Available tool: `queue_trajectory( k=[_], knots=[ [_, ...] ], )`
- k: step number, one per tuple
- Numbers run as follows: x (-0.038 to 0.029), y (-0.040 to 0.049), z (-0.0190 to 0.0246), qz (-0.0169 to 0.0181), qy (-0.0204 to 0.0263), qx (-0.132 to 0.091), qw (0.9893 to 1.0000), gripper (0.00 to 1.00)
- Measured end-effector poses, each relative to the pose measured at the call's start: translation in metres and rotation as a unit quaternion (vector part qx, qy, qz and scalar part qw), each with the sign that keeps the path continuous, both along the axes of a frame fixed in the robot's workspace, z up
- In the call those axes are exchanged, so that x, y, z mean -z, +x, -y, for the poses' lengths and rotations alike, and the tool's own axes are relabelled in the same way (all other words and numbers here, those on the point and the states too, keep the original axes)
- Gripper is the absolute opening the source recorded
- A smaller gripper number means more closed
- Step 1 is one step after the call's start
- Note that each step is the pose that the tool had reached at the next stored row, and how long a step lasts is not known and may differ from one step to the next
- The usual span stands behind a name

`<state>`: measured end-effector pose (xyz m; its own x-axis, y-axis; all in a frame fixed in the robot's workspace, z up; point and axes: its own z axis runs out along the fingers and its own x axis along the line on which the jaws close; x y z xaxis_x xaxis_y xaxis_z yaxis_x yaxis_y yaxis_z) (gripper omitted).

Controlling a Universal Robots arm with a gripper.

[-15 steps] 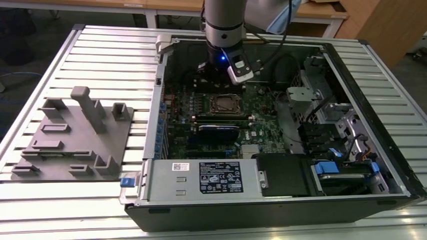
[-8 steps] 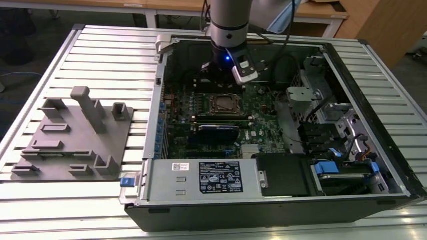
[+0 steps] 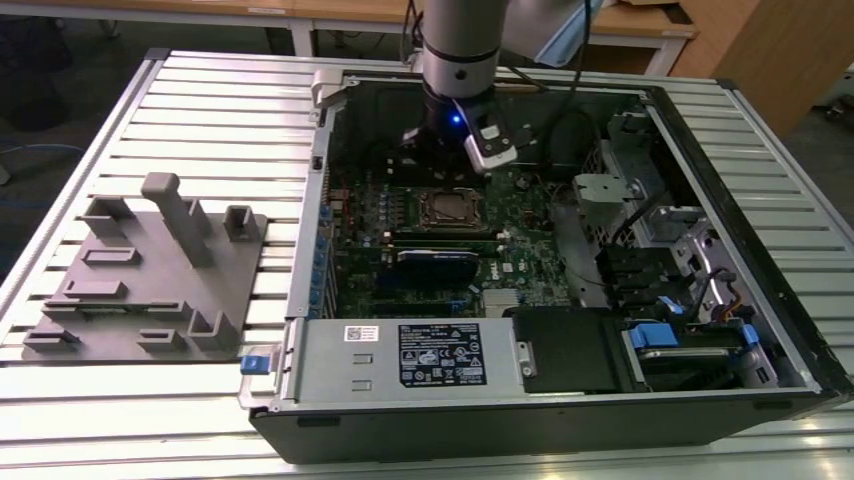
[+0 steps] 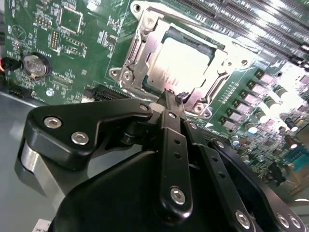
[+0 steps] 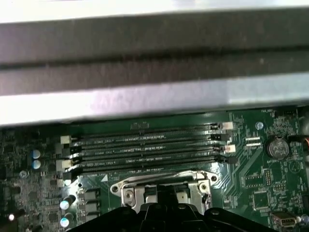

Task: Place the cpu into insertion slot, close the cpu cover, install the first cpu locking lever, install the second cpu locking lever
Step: 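Install the first cpu locking lever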

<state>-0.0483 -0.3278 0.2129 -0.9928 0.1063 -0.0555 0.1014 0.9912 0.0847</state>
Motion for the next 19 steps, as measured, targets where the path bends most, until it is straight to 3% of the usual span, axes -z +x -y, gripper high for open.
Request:
queue_trajectory(
  k=[7,10,14,19],
  knots=[
    [0.0000,0.0003,0.0125,-0.0018,-0.0025,0.001,1.0000,0.10],
    [0.0001,0.0004,0.0132,-0.0032,-0.0062,0.002,1.0000,0.10],
    [0.0002,0.0010,0.0133,-0.0050,-0.0160,0.006,0.9998,0.10],
    [0.0004,0.0051,0.0132,-0.0061,-0.0174,0.006,0.9998,0.10]
  ],
)
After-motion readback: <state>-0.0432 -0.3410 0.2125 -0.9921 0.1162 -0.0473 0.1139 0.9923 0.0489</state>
